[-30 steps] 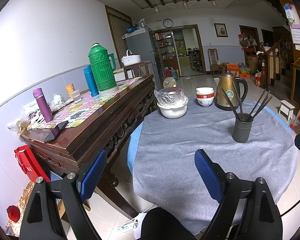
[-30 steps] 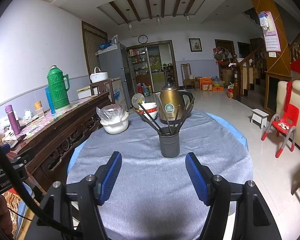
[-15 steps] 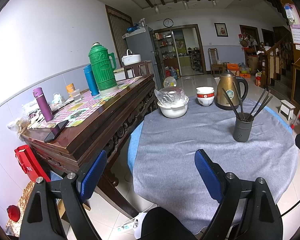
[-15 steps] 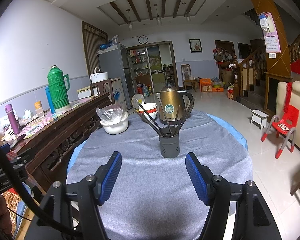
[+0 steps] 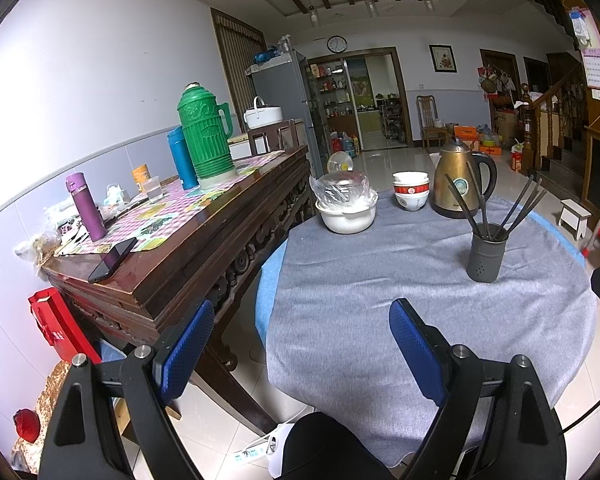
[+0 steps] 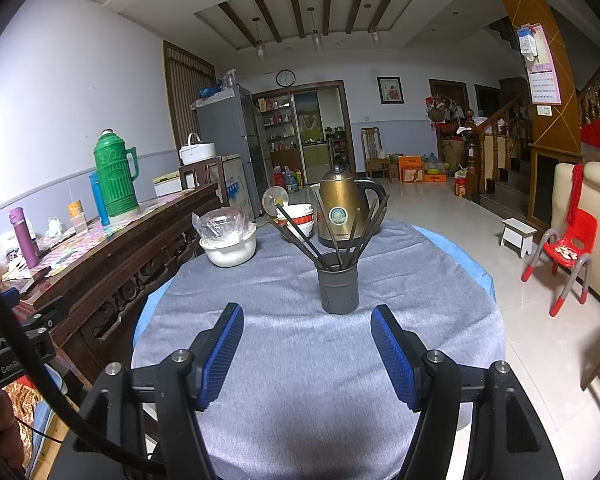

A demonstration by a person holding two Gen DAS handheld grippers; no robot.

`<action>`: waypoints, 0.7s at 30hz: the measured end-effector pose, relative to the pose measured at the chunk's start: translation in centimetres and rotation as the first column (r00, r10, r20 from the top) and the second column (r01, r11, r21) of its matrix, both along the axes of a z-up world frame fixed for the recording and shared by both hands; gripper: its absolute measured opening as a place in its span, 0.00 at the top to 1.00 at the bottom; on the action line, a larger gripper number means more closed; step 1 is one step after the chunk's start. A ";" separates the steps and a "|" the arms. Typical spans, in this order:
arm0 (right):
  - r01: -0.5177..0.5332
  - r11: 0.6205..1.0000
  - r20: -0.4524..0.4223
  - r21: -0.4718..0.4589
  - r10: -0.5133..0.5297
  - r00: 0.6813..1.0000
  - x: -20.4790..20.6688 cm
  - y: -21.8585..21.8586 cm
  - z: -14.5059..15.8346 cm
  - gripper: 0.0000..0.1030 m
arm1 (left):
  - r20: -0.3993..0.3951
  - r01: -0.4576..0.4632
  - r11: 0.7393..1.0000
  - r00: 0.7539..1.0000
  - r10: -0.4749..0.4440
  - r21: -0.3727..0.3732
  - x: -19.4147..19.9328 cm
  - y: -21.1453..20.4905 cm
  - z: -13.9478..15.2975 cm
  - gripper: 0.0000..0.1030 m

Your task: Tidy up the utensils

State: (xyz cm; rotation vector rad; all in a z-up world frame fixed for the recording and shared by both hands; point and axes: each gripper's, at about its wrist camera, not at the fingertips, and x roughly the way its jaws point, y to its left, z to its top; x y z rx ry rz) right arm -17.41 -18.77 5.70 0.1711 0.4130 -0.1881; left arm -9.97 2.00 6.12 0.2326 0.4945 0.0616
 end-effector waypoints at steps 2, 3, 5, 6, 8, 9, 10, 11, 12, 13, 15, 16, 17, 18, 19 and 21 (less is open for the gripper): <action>0.000 1.000 0.001 0.000 0.000 1.000 0.0 0.0 0.0 0.32 | 0.000 0.001 1.000 1.000 -0.001 -0.002 0.0 0.0 0.0 0.13; 0.000 1.000 0.001 0.000 0.000 1.000 0.0 0.0 0.0 0.32 | 0.000 0.002 1.000 1.000 -0.002 -0.001 0.0 0.1 0.0 0.13; 0.000 1.000 0.000 0.001 0.000 1.000 0.0 0.0 0.0 0.32 | 0.000 0.000 1.000 1.000 0.000 -0.001 0.0 0.0 0.0 0.13; 0.000 1.000 0.000 0.000 0.000 1.000 0.0 0.0 0.0 0.32 | -0.001 0.001 1.000 1.000 -0.001 -0.002 0.1 0.1 0.0 0.13; -0.001 1.000 0.000 0.000 0.001 1.000 0.0 0.0 0.0 0.32 | 0.000 0.001 1.000 1.000 -0.001 -0.001 0.0 0.1 0.0 0.13; -0.001 1.000 0.000 -0.001 0.001 1.000 0.0 0.1 0.0 0.32 | 0.001 0.000 1.000 1.000 0.000 -0.001 0.0 0.1 0.0 0.13; -0.001 1.000 0.000 -0.001 0.001 1.000 0.1 0.2 0.0 0.32 | 0.000 0.000 1.000 1.000 0.000 -0.003 0.0 0.1 0.0 0.13; -0.001 1.000 0.000 -0.002 0.001 1.000 0.1 0.1 0.0 0.32 | -0.001 0.001 1.000 1.000 -0.001 -0.005 0.0 0.1 0.0 0.13; 0.000 1.000 0.000 -0.001 0.000 1.000 0.1 0.1 0.0 0.32 | 0.000 0.001 1.000 1.000 -0.001 -0.001 0.1 0.1 0.0 0.13; -0.001 1.000 0.000 0.000 0.001 1.000 0.1 0.1 0.0 0.32 | 0.000 -0.001 1.000 1.000 0.001 -0.001 0.0 0.1 -0.1 0.13; 0.000 1.000 0.000 -0.002 0.000 1.000 0.1 0.1 0.0 0.32 | -0.001 -0.001 1.000 1.000 0.001 -0.003 0.0 0.2 -0.1 0.13; 0.000 1.000 -0.001 -0.002 0.000 1.000 0.1 0.1 0.0 0.32 | 0.000 -0.002 1.000 1.000 0.002 -0.002 -0.1 0.1 -0.2 0.13; -0.001 1.000 -0.001 -0.001 0.001 1.000 0.1 0.1 0.0 0.32 | 0.000 -0.002 1.000 1.000 0.002 -0.002 0.0 0.2 -0.1 0.13; -0.001 1.000 -0.001 -0.001 0.001 1.000 0.1 0.1 0.0 0.32 | 0.000 -0.001 1.000 1.000 0.001 -0.003 0.0 0.2 -0.1 0.13; -0.001 1.000 0.000 -0.002 0.001 1.000 0.1 0.1 0.0 0.32 | -0.001 -0.002 1.000 1.000 0.002 -0.003 0.0 0.2 -0.1 0.13; -0.001 1.000 -0.001 -0.001 0.001 1.000 0.1 0.2 0.0 0.32 | -0.001 -0.003 1.000 1.000 0.003 -0.002 -0.1 0.2 -0.2 0.13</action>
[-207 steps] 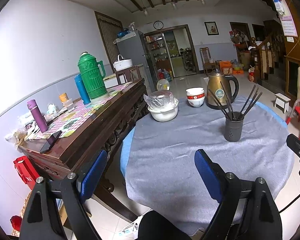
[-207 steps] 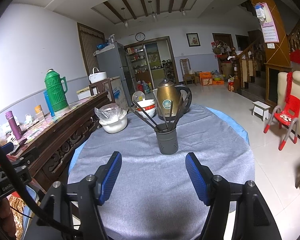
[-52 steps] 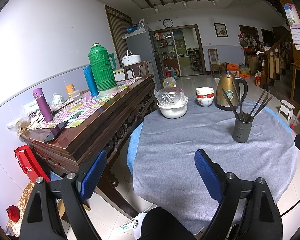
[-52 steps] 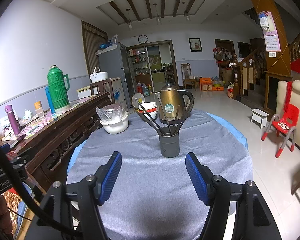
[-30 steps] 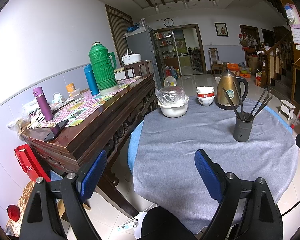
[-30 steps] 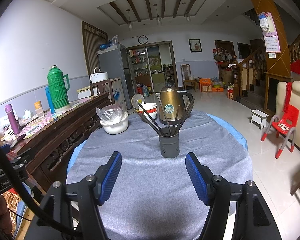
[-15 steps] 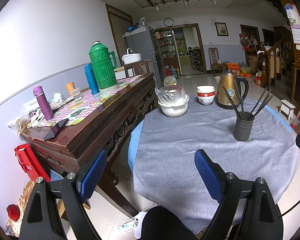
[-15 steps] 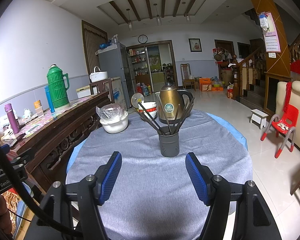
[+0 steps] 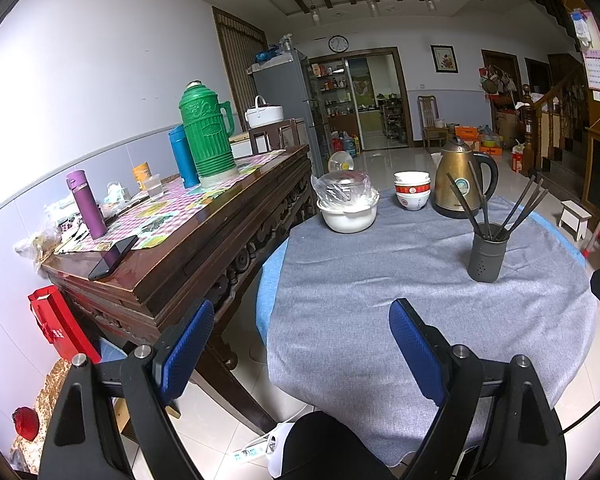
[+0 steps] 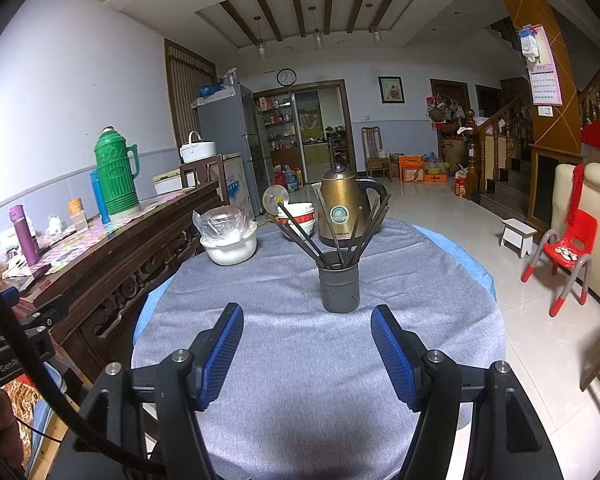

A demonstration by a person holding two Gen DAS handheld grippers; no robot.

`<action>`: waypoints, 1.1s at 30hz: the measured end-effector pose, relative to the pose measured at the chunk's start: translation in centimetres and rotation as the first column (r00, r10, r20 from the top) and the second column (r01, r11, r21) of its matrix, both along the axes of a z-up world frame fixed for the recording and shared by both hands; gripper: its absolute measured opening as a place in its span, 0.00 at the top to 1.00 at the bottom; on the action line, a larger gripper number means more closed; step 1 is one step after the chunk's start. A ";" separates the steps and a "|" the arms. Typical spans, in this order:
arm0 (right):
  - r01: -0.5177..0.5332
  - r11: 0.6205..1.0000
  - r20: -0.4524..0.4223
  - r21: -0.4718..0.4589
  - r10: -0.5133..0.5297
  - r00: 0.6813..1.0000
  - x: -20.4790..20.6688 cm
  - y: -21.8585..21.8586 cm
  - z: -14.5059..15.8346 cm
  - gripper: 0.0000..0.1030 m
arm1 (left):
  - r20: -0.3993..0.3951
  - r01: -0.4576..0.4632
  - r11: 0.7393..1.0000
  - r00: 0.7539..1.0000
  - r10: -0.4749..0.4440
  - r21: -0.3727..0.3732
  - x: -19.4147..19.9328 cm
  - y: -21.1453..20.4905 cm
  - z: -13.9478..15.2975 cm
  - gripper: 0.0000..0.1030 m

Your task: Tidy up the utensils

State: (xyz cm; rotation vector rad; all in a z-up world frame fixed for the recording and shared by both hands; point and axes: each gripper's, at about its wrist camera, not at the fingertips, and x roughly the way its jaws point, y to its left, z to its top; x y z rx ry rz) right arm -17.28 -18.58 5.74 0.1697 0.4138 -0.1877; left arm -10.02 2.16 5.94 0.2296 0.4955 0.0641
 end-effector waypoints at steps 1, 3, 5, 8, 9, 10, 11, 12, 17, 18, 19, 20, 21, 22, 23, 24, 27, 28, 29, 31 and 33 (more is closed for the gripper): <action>0.000 1.000 0.000 0.001 0.000 1.000 0.0 -0.1 0.0 0.32 | -0.001 0.001 1.000 1.000 -0.001 -0.001 0.0 0.0 0.0 0.13; 0.001 1.000 0.001 0.001 -0.001 1.000 0.0 0.0 0.0 0.32 | 0.000 0.000 1.000 1.000 0.000 0.000 0.0 0.1 0.1 0.13; 0.001 1.000 0.001 0.001 -0.001 1.000 0.1 0.1 0.0 0.32 | 0.000 0.000 1.000 1.000 0.000 -0.001 -0.2 0.0 0.0 0.13; 0.003 1.000 0.003 0.002 -0.003 1.000 0.0 -0.1 0.1 0.32 | 0.002 -0.001 1.000 1.000 0.001 -0.001 -0.1 0.1 0.0 0.13; 0.003 1.000 0.004 0.003 -0.004 1.000 -0.1 -0.1 -0.1 0.32 | 0.000 0.000 1.000 1.000 0.000 -0.003 -0.1 0.1 0.0 0.13; 0.004 1.000 0.005 0.002 -0.004 1.000 -0.1 -0.2 -0.2 0.32 | 0.000 0.001 1.000 1.000 -0.001 -0.001 0.0 0.1 0.0 0.13; 0.005 1.000 0.006 0.002 -0.005 1.000 -0.1 -0.3 -0.3 0.32 | 0.002 0.001 1.000 1.000 -0.001 0.001 -0.1 0.0 0.0 0.13; 0.007 1.000 0.006 0.002 -0.007 1.000 -0.1 -0.4 -0.4 0.32 | 0.002 0.000 1.000 1.000 0.000 0.001 -0.2 0.1 -0.1 0.13; 0.005 1.000 0.007 -0.009 -0.005 1.000 -0.1 -0.4 -0.5 0.32 | 0.008 0.004 1.000 1.000 -0.004 0.001 -0.5 -0.2 -0.2 0.13; 0.005 1.000 0.010 -0.014 -0.005 1.000 0.0 -0.4 -0.4 0.32 | 0.011 0.004 1.000 1.000 -0.004 0.000 -0.4 -0.2 0.0 0.13; 0.005 1.000 0.012 -0.018 -0.005 1.000 0.1 -0.3 -0.1 0.32 | 0.014 0.003 1.000 1.000 -0.003 0.000 -0.5 -0.2 0.1 0.13; 0.002 1.000 0.012 -0.024 -0.002 1.000 0.1 -0.5 0.0 0.32 | 0.017 0.002 1.000 1.000 -0.002 -0.002 -0.4 -0.2 0.4 0.13; 0.001 1.000 0.014 -0.025 0.000 1.000 0.1 -0.5 0.4 0.32 | 0.019 0.004 1.000 1.000 -0.004 -0.004 -0.4 -0.2 0.5 0.13; 0.000 1.000 0.018 -0.023 0.000 1.000 0.1 -0.7 0.6 0.32 | 0.021 0.004 1.000 1.000 -0.003 -0.005 -0.4 -0.2 0.6 0.13; -0.001 1.000 0.023 -0.022 0.002 1.000 0.1 -0.7 0.8 0.32 | 0.024 0.002 1.000 1.000 -0.002 -0.005 -0.3 -0.3 0.6 0.13; -0.003 1.000 0.025 -0.024 0.004 1.000 0.2 -0.7 0.9 0.32 | 0.025 0.001 1.000 1.000 0.000 -0.004 -0.2 -0.3 0.6 0.13; -0.012 0.999 0.020 -0.033 0.013 1.000 0.7 -0.7 1.2 0.32 | 0.026 -0.005 1.000 1.000 0.005 -0.004 0.1 -0.5 0.6 0.13; -0.017 0.999 0.016 -0.035 0.017 1.000 1.0 -0.6 1.3 0.32 | 0.022 -0.008 1.000 1.000 0.008 -0.007 0.5 -0.7 0.5 0.13; -0.023 0.999 0.008 -0.040 0.023 1.000 1.3 -0.7 1.3 0.32 | 0.016 -0.009 1.000 1.000 0.010 -0.013 0.9 -0.8 0.5 0.13; -0.034 0.998 0.000 -0.046 0.034 0.999 1.8 -0.7 1.6 0.32 | 0.006 -0.015 1.000 1.000 0.015 -0.021 1.7 -0.9 0.5 0.13; -0.040 0.998 -0.006 -0.052 0.039 0.999 2.2 -0.8 1.8 0.32 | -0.008 -0.017 0.999 1.000 0.016 -0.032 2.5 -1.4 0.4 0.13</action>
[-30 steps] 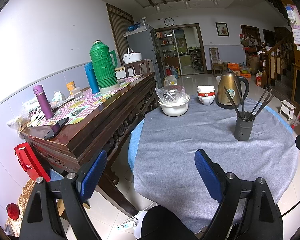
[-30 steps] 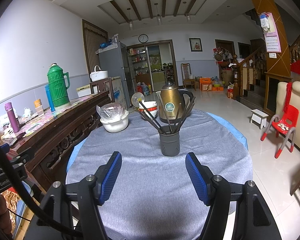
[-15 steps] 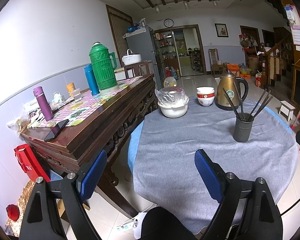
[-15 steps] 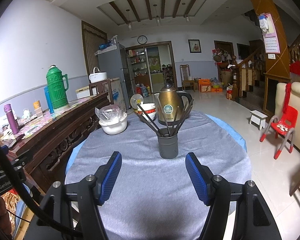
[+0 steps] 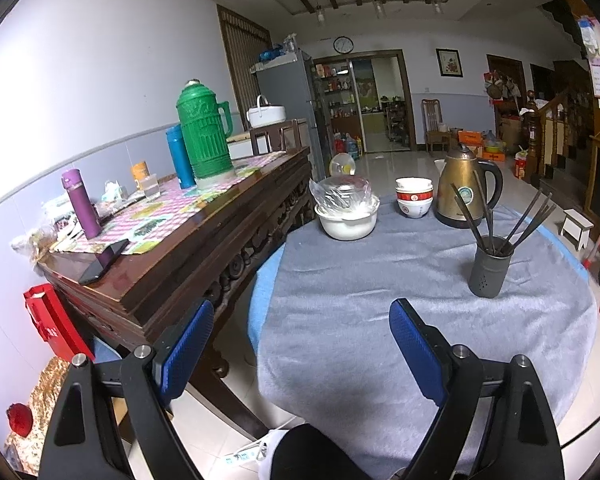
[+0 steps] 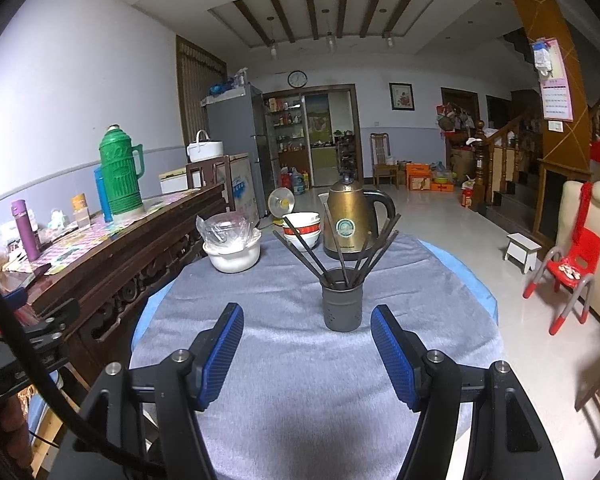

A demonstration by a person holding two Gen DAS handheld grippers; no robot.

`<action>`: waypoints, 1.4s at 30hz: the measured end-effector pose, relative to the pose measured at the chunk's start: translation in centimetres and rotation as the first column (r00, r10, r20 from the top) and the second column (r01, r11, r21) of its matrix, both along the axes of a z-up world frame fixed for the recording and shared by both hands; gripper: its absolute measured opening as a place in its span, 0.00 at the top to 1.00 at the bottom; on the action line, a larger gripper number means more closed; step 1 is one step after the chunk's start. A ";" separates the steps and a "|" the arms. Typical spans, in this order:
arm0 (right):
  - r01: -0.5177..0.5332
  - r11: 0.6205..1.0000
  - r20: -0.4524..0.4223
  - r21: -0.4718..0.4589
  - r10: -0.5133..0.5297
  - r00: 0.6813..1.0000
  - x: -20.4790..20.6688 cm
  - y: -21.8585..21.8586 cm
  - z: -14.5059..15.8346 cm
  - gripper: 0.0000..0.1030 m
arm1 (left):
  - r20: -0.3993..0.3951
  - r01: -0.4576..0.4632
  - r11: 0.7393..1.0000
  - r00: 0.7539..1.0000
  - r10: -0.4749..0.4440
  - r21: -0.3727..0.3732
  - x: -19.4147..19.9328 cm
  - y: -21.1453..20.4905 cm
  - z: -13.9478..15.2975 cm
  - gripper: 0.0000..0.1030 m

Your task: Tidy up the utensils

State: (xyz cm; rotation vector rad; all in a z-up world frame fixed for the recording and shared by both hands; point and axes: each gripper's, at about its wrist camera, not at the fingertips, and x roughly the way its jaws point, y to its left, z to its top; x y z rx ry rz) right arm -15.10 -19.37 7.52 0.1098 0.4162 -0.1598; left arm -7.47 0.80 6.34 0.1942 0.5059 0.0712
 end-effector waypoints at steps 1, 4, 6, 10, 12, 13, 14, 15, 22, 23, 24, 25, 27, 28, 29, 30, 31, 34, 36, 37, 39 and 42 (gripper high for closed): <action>-0.001 1.000 -0.003 -0.002 0.001 1.000 0.2 0.0 0.1 0.32 | -0.006 0.000 1.000 1.000 0.000 -0.001 0.4 -0.3 0.0 0.13; 0.004 1.000 -0.011 0.006 -0.004 1.000 0.6 -0.7 0.2 0.32 | -0.012 -0.002 1.000 1.000 0.002 -0.008 1.4 -0.7 0.2 0.13; 0.010 1.000 -0.012 0.014 -0.009 1.000 0.8 -1.4 0.4 0.32 | -0.011 -0.001 1.000 1.000 0.001 -0.009 1.9 -1.1 0.4 0.13; 0.014 1.000 -0.009 0.010 -0.013 1.000 1.5 -2.1 0.8 0.32 | -0.011 0.004 1.000 1.000 -0.004 0.000 2.9 -2.2 1.0 0.13; 0.005 1.000 -0.011 0.019 -0.004 1.000 2.1 -2.4 1.1 0.32 | -0.006 0.000 1.000 1.000 0.000 0.004 3.4 -2.6 1.3 0.13; 0.001 1.000 -0.011 0.021 -0.001 1.000 2.4 -2.6 1.2 0.32 | -0.007 -0.002 1.000 1.000 0.002 0.002 3.7 -2.8 1.5 0.13; -0.002 1.000 -0.011 0.023 0.002 1.000 2.7 -2.9 1.4 0.32 | -0.010 -0.002 1.000 1.000 0.002 -0.003 3.9 -2.9 1.7 0.13; -0.003 1.000 -0.009 0.025 0.003 1.000 3.1 -3.2 1.6 0.32 | -0.013 -0.001 1.000 1.000 0.001 -0.006 4.2 -3.0 1.8 0.13; -0.009 0.999 -0.032 0.048 0.010 0.999 5.9 -4.7 2.1 0.32 | -0.028 -0.004 1.000 1.000 0.003 -0.025 6.8 -3.8 2.7 0.13; -0.011 0.999 -0.038 0.048 0.013 0.999 6.3 -4.8 2.1 0.32 | -0.029 -0.004 1.000 1.000 0.003 -0.030 7.2 -3.9 2.9 0.13; -0.013 0.999 -0.043 0.045 0.015 0.999 6.8 -4.8 2.1 0.32 | -0.030 -0.002 0.999 1.000 0.001 -0.032 7.5 -3.9 2.9 0.13; -0.014 0.999 -0.046 0.044 0.016 0.999 7.2 -4.7 2.1 0.32 | -0.031 0.001 0.999 1.000 -0.002 -0.035 7.9 -4.0 3.0 0.13; -0.014 0.999 -0.051 0.043 0.017 0.999 8.0 -4.8 2.1 0.32 | -0.032 0.009 0.999 0.999 -0.010 -0.044 8.6 -4.1 3.0 0.13; -0.014 0.999 -0.054 0.041 0.017 0.998 8.2 -4.7 2.1 0.32 | -0.033 0.013 0.999 0.999 -0.014 -0.048 9.0 -4.3 3.1 0.13; -0.013 0.999 -0.057 0.037 0.015 0.998 8.6 -4.8 2.2 0.32 | -0.036 0.018 0.998 0.999 -0.020 -0.052 9.4 -4.5 3.1 0.13; -0.010 0.999 -0.057 0.033 0.012 0.998 8.8 -4.8 2.2 0.32 | -0.037 0.024 0.998 0.999 -0.026 -0.055 9.7 -4.6 3.0 0.13; -0.005 1.000 -0.056 0.030 0.007 0.998 9.0 -4.9 2.2 0.32 | -0.037 0.029 0.998 0.999 -0.031 -0.057 10.0 -4.7 3.0 0.13; 0.012 1.000 -0.056 0.024 -0.010 0.998 9.6 -5.1 2.1 0.32 | -0.045 0.051 0.997 0.998 -0.054 -0.058 10.8 -5.1 2.6 0.13; 0.019 1.000 -0.066 0.024 -0.018 0.998 10.1 -5.1 2.0 0.32 | -0.053 0.061 0.996 0.997 -0.064 -0.065 11.2 -5.2 2.4 0.13; 0.022 0.999 -0.071 0.023 -0.020 0.997 10.3 -5.2 1.9 0.32 | -0.055 0.064 0.996 0.996 -0.067 -0.068 11.4 -5.3 2.2 0.13; 0.030 0.999 -0.080 0.020 -0.028 0.996 10.8 -5.2 1.8 0.32 | -0.060 0.069 0.995 0.996 -0.073 -0.072 11.8 -5.3 2.0 0.13; 0.043 0.999 -0.094 0.020 -0.041 0.995 11.4 -5.2 1.5 0.32 | -0.073 0.078 0.993 0.994 -0.084 -0.086 12.5 -5.2 1.5 0.13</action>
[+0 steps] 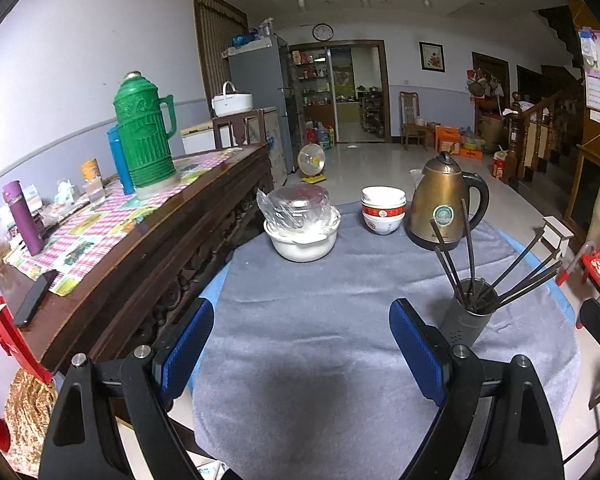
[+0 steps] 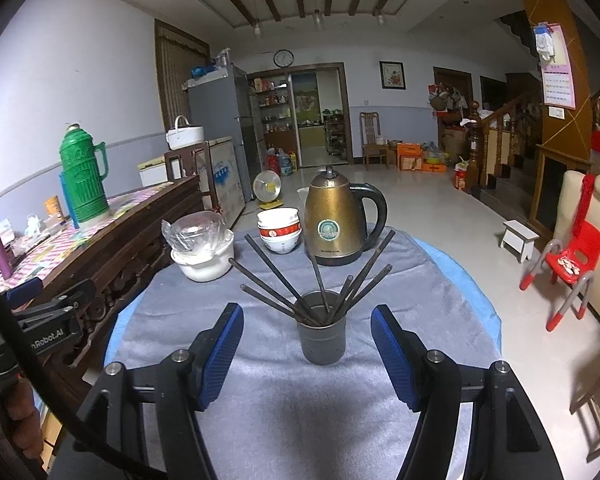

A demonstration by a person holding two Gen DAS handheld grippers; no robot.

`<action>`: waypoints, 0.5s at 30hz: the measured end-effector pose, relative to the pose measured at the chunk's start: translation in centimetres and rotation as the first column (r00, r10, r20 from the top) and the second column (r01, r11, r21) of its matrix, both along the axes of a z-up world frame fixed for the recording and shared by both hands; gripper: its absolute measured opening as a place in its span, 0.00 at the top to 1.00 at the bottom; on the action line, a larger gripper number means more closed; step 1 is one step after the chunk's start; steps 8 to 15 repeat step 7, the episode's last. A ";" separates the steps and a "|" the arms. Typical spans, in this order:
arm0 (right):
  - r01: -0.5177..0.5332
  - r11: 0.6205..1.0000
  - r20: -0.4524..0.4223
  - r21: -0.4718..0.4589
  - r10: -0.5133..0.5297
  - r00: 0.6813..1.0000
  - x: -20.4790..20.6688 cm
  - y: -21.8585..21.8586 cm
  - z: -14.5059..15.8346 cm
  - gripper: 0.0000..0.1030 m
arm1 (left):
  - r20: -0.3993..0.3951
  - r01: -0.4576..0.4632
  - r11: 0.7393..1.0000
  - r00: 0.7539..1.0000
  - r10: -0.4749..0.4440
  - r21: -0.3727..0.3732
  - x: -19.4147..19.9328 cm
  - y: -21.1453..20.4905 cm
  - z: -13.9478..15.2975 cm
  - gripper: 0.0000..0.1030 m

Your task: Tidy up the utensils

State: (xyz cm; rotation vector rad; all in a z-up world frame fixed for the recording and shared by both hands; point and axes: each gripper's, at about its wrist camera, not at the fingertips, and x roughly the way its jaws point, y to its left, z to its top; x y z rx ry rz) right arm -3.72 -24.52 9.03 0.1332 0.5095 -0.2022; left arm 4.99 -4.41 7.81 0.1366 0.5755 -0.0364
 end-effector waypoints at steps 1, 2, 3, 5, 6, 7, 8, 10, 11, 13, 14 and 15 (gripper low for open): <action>0.004 1.000 -0.004 -0.002 -0.004 1.000 0.2 0.0 -0.2 0.32 | -0.006 0.003 1.000 1.000 -0.003 -0.002 0.2 0.0 -0.2 0.13; 0.007 1.000 -0.008 -0.004 -0.007 1.000 0.3 0.0 -0.4 0.32 | -0.013 0.006 1.000 1.000 -0.007 -0.004 0.5 0.1 -0.5 0.13; 0.010 1.000 -0.013 -0.003 -0.010 1.000 0.4 0.0 -0.6 0.32 | -0.015 0.010 1.000 1.000 -0.010 -0.005 0.6 0.1 -0.7 0.13; 0.009 1.000 -0.023 0.012 -0.009 1.000 0.6 -0.2 -1.2 0.32 | -0.024 0.018 0.999 1.000 -0.018 -0.030 1.2 0.3 -1.7 0.13; 0.009 1.000 -0.029 0.023 -0.009 1.000 0.8 -0.6 -1.8 0.32 | -0.040 0.021 0.999 0.999 -0.023 -0.047 1.7 0.5 -2.3 0.13; 0.014 0.999 -0.037 0.032 -0.013 0.999 1.0 -1.2 -2.5 0.32 | -0.068 0.023 0.998 0.997 -0.028 -0.064 2.3 0.6 -3.3 0.13; 0.014 0.999 -0.037 0.032 -0.013 0.999 1.0 -1.2 -2.5 0.32 | -0.068 0.023 0.998 0.997 -0.028 -0.064 2.3 0.6 -3.3 0.13; 0.014 0.999 -0.037 0.032 -0.013 0.999 1.0 -1.2 -2.5 0.32 | -0.068 0.023 0.998 0.997 -0.028 -0.064 2.3 0.6 -3.3 0.13; 0.014 0.999 -0.037 0.032 -0.013 0.999 1.0 -1.2 -2.5 0.32 | -0.068 0.023 0.998 0.997 -0.028 -0.064 2.3 0.6 -3.3 0.13; 0.014 0.999 -0.037 0.032 -0.013 0.999 1.0 -1.2 -2.5 0.32 | -0.068 0.023 0.998 0.997 -0.028 -0.064 2.3 0.6 -3.3 0.13; 0.014 0.999 -0.037 0.032 -0.013 0.999 1.0 -1.2 -2.5 0.32 | -0.068 0.023 0.998 0.997 -0.028 -0.064 2.3 0.6 -3.3 0.13; 0.014 0.999 -0.037 0.032 -0.013 0.999 1.0 -1.2 -2.5 0.32 | -0.068 0.023 0.998 0.997 -0.028 -0.064 2.3 0.6 -3.3 0.13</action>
